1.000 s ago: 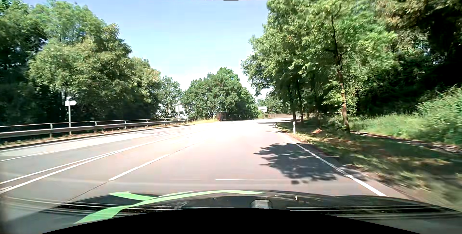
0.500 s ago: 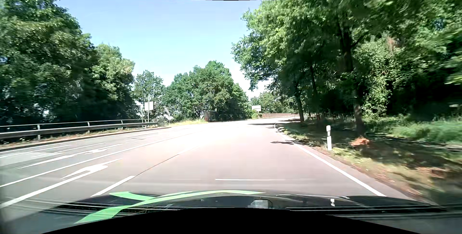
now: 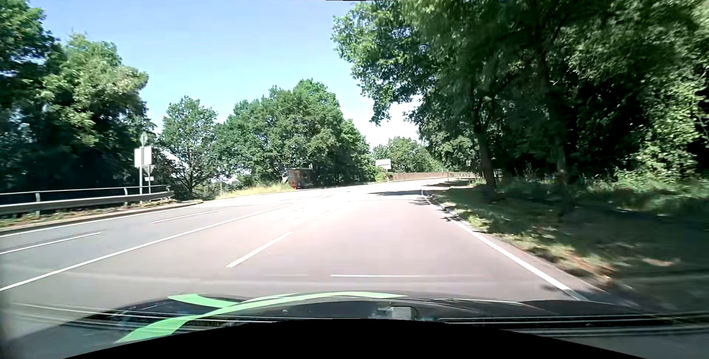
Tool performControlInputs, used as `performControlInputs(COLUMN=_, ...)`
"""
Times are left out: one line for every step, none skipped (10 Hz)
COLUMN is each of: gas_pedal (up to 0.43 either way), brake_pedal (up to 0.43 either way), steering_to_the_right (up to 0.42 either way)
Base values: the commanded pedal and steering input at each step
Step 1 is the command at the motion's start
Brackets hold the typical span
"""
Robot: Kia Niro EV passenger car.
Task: Follow the waypoints while adhering to traffic rules and regulations
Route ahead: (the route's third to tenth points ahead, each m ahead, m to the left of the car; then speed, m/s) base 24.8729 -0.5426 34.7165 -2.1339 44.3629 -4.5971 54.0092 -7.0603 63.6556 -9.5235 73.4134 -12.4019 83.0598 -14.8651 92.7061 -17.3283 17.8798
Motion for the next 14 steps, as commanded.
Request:
performControlInputs(gas_pedal=0.197, brake_pedal=0.0, steering_to_the_right=0.019)
performControlInputs(gas_pedal=0.209, brake_pedal=0.0, steering_to_the_right=0.02)
performControlInputs(gas_pedal=0.209, brake_pedal=0.0, steering_to_the_right=0.02)
performControlInputs(gas_pedal=0.209, brake_pedal=0.0, steering_to_the_right=0.02)
performControlInputs(gas_pedal=0.209, brake_pedal=0.0, steering_to_the_right=0.02)
performControlInputs(gas_pedal=0.209, brake_pedal=0.0, steering_to_the_right=0.018)
performControlInputs(gas_pedal=0.209, brake_pedal=0.0, steering_to_the_right=0.017)
performControlInputs(gas_pedal=0.209, brake_pedal=0.0, steering_to_the_right=0.018)
performControlInputs(gas_pedal=0.209, brake_pedal=0.0, steering_to_the_right=0.02)
performControlInputs(gas_pedal=0.209, brake_pedal=0.0, steering_to_the_right=0.023)
performControlInputs(gas_pedal=0.209, brake_pedal=0.0, steering_to_the_right=0.023)
performControlInputs(gas_pedal=0.209, brake_pedal=0.0, steering_to_the_right=0.023)
performControlInputs(gas_pedal=0.22, brake_pedal=0.0, steering_to_the_right=0.021)
performControlInputs(gas_pedal=0.22, brake_pedal=0.0, steering_to_the_right=0.019)
